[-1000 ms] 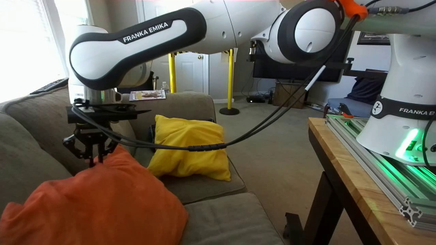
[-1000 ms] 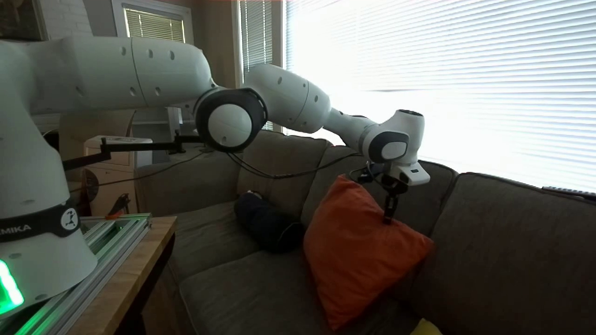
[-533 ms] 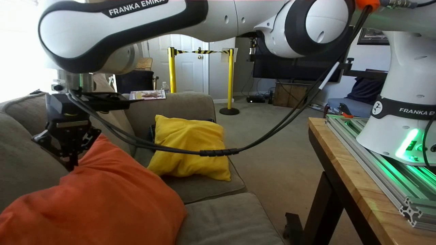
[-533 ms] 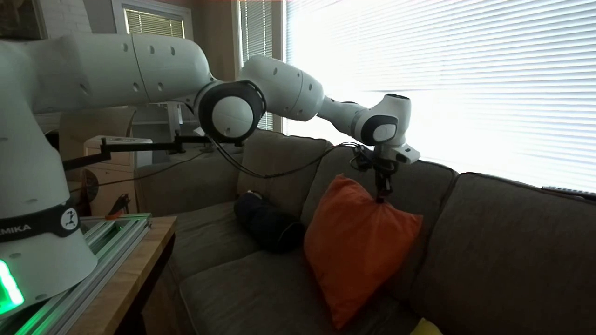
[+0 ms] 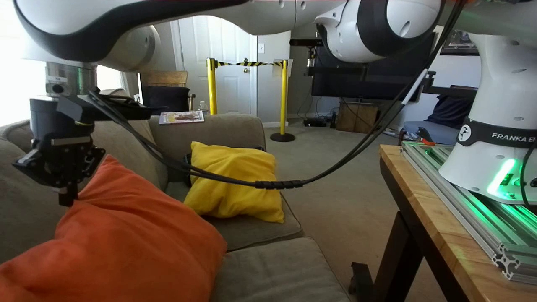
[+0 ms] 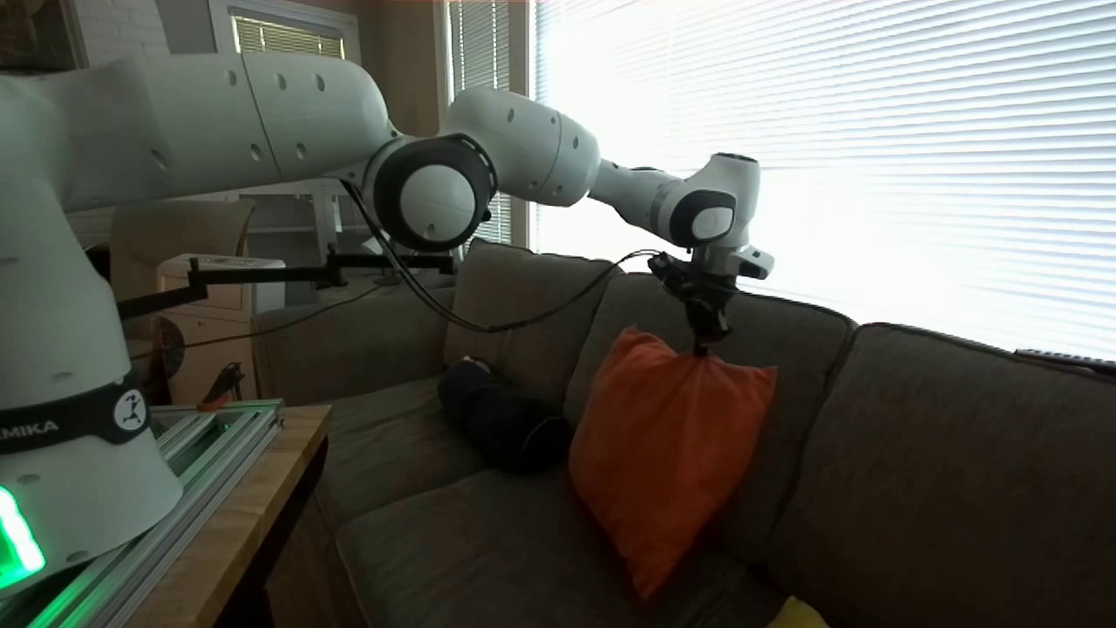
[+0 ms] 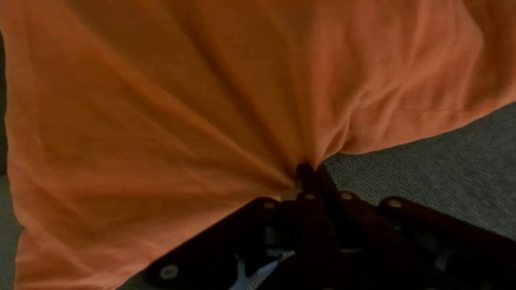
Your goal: Move the orange pillow to the left.
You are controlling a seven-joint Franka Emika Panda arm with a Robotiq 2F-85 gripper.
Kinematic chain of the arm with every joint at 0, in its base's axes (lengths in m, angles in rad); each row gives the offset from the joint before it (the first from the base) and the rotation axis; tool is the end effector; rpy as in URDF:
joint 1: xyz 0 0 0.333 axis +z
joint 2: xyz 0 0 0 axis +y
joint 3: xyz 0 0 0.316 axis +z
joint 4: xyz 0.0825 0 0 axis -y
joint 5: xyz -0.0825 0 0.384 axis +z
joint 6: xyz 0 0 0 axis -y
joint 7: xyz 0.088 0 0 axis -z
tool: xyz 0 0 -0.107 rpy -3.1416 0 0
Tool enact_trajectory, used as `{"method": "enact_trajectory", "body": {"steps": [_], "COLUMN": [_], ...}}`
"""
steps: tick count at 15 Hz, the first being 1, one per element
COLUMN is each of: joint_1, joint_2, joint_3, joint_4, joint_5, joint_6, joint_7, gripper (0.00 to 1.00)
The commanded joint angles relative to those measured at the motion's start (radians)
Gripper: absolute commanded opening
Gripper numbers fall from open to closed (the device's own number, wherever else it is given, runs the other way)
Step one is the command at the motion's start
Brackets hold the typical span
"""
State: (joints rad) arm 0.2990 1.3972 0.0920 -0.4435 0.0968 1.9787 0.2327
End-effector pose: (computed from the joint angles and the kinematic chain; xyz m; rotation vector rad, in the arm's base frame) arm 0.7735 0.2720 0.1916 -2.9263 -0.0638 -0.1218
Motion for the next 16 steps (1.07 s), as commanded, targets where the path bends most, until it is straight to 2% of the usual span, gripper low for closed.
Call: {"method": "enact_trajectory", "body": {"steps": [1,9,16], "joint_1": [0.008,-0.015,-0.059], "joint_2": [-0.044,-0.041,-0.047], "joint_3": [0.034,0.07,0.116], "joint_4": [-0.011,-0.008,-0.009], "joint_5": [0.005,0.017,0.025], "joint_6": [-0.027,-0.018,-0.037], "joint_7": [-0.1,-0.277,-0.483], "gripper": [0.01,0.01,0.01]}}
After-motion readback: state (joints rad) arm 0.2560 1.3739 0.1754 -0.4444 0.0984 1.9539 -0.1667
